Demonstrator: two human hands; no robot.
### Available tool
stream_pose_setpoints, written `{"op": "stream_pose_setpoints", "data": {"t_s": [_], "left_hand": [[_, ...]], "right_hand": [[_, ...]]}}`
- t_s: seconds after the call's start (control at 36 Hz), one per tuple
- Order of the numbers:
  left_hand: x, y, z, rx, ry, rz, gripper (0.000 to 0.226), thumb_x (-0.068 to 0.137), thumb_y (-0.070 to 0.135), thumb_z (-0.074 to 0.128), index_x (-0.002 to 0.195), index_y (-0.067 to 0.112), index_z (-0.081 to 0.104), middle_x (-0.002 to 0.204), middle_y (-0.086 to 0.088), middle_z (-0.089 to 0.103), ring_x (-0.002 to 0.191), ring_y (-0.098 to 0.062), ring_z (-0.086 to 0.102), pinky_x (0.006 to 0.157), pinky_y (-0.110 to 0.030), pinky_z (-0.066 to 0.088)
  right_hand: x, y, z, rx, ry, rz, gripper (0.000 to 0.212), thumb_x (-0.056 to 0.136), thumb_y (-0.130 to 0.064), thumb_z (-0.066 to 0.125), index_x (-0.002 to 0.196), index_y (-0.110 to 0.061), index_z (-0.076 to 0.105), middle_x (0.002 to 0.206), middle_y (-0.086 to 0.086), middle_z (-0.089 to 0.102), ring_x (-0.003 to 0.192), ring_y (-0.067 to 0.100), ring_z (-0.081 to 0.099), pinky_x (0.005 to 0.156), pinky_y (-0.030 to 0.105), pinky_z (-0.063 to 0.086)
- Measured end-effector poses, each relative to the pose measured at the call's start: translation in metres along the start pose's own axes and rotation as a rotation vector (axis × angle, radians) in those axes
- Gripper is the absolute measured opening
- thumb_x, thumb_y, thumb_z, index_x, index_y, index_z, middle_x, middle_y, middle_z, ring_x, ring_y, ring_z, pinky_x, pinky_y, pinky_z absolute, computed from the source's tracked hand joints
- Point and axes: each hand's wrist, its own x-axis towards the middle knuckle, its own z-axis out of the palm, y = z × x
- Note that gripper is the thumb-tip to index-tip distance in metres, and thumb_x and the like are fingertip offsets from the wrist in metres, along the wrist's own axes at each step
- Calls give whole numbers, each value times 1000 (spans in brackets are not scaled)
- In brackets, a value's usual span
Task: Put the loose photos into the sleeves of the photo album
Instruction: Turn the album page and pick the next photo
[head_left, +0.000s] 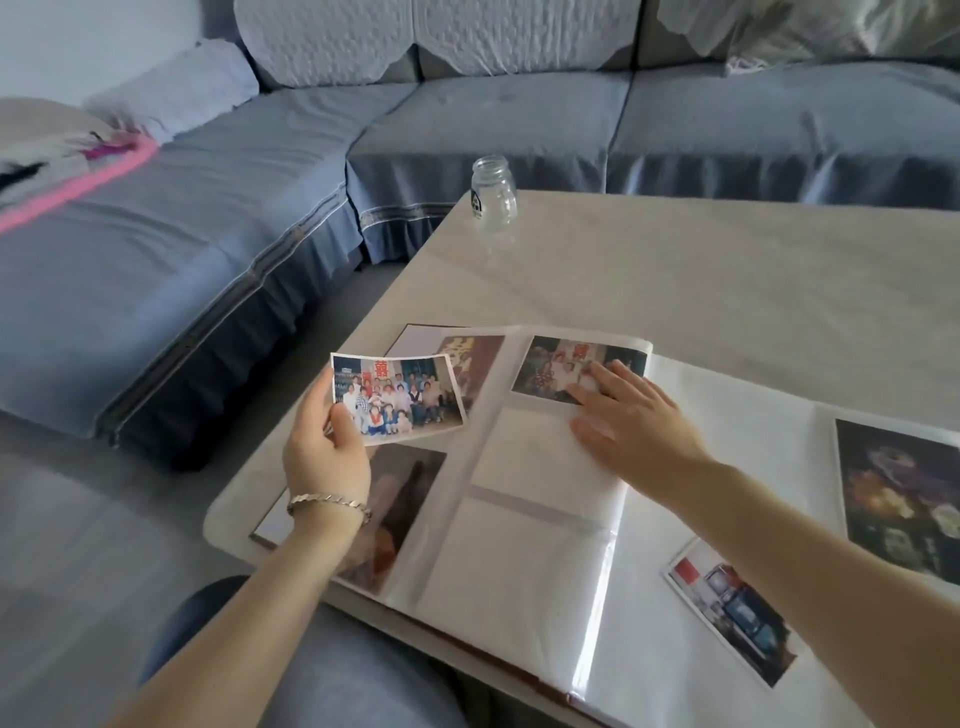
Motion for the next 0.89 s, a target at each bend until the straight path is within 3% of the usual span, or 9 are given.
{"op": "stream_pose_setpoints", "data": {"t_s": [0.11, 0.28, 0.47, 0.58, 0.64, 0.75, 0.81, 0.89], "left_hand": [[-4, -2, 2, -14, -16, 0, 39, 95, -2, 41, 133, 5, 48, 122, -16, 59, 94, -13, 54, 56, 7, 35], [-4, -19, 0, -42, -129, -50, 39, 95, 1, 42, 132, 9, 50, 120, -12, 60, 95, -14, 58, 54, 2, 41], [-4, -28, -10, -107, -376, -129, 37, 94, -1, 47, 128, 13, 53, 107, 0, 62, 82, 2, 59, 59, -5, 48], [13, -29, -15, -177, -462, -264, 37, 93, 1, 48, 121, 24, 56, 106, -9, 67, 89, -18, 67, 77, -38, 56], [21, -26, -15, -172, -498, -309, 35, 94, 1, 47, 118, 25, 56, 104, -10, 67, 89, -20, 67, 74, -39, 57], [25, -16, -6, -145, -568, -324, 34, 94, 3, 47, 120, 22, 56, 98, -7, 66, 87, -22, 66, 70, -36, 58], [23, -11, 0, -156, -608, -351, 34, 94, 2, 47, 119, 23, 56, 95, -5, 66, 84, -20, 66, 67, -33, 59], [20, -3, 8, -225, -665, -408, 34, 93, -1, 47, 115, 22, 57, 99, -11, 67, 82, -21, 68, 69, -37, 59]], "right_hand": [[2, 2, 4, -8, 15, -5, 46, 98, -41, 32, 144, -35, 29, 157, -7, 9, 145, 12, -1, 114, 23, -2], [2, 3, 9, -25, 25, -18, 47, 99, -45, 27, 144, -33, 30, 157, -5, 11, 145, 14, 1, 115, 25, -2], [3, 3, 10, -19, 35, -20, 69, 82, -56, 11, 143, -32, 33, 156, -3, 16, 145, 16, 4, 115, 26, -1], [3, 4, 11, -20, 49, -26, 65, 83, -52, 14, 142, -32, 34, 156, -3, 17, 145, 16, 5, 115, 25, -1], [3, 6, 12, -24, 57, -32, 64, 87, -56, 13, 142, -32, 34, 155, -3, 19, 145, 17, 6, 114, 24, -2], [4, 9, 17, 30, 98, -41, 85, 70, -61, 4, 136, -28, 46, 150, 1, 32, 144, 21, 16, 112, 23, 1], [4, 8, 16, 28, 108, -52, 80, 75, -61, 8, 136, -28, 46, 150, 1, 32, 144, 20, 16, 112, 22, 0], [4, 7, 9, -25, 53, -57, 50, 97, -51, 24, 141, -33, 37, 154, -5, 23, 144, 14, 9, 113, 22, 0]]}}
